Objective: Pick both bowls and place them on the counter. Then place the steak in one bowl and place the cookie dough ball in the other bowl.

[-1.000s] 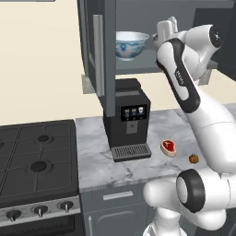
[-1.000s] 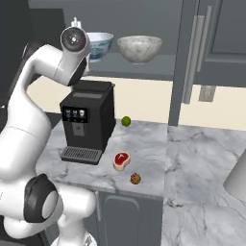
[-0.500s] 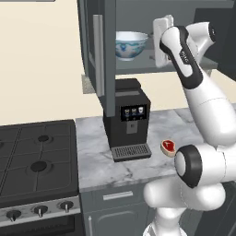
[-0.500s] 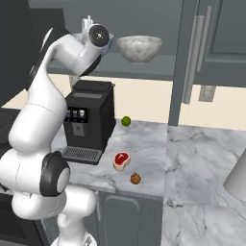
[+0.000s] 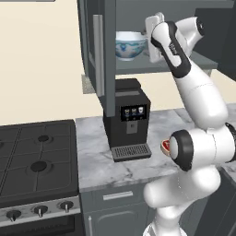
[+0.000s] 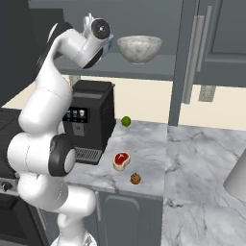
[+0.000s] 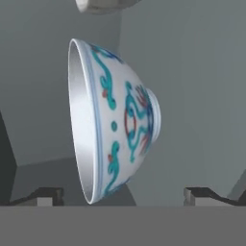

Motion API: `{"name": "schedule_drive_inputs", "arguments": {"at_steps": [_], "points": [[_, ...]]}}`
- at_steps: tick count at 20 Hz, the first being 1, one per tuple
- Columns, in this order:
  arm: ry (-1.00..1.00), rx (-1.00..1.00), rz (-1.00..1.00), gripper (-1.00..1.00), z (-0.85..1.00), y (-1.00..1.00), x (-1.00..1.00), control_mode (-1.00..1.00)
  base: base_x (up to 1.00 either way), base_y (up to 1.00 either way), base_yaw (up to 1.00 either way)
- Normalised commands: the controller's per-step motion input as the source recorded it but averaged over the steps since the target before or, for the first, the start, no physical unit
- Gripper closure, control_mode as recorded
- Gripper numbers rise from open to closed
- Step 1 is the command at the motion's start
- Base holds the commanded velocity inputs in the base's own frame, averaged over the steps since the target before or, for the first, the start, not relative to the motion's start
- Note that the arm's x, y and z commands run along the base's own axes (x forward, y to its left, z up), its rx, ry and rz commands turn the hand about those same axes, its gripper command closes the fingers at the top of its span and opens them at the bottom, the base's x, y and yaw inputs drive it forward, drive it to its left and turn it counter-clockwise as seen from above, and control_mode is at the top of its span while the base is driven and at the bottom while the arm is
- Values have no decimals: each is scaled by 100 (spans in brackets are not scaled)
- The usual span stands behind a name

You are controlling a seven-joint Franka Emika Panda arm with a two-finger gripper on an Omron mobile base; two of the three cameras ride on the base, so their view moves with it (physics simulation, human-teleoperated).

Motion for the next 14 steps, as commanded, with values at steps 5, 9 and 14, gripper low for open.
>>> {"name": "schedule_drive_inputs", "arguments": {"at_steps": [5, 9, 14], "points": [[0, 0, 0, -100, -1, 13, 43, -100, 0, 0, 0], [5, -7, 0, -100, -12, 8, 27, -100, 0, 0, 0], [4, -11, 0, -100, -15, 5, 20, -100, 0, 0, 0]]}}
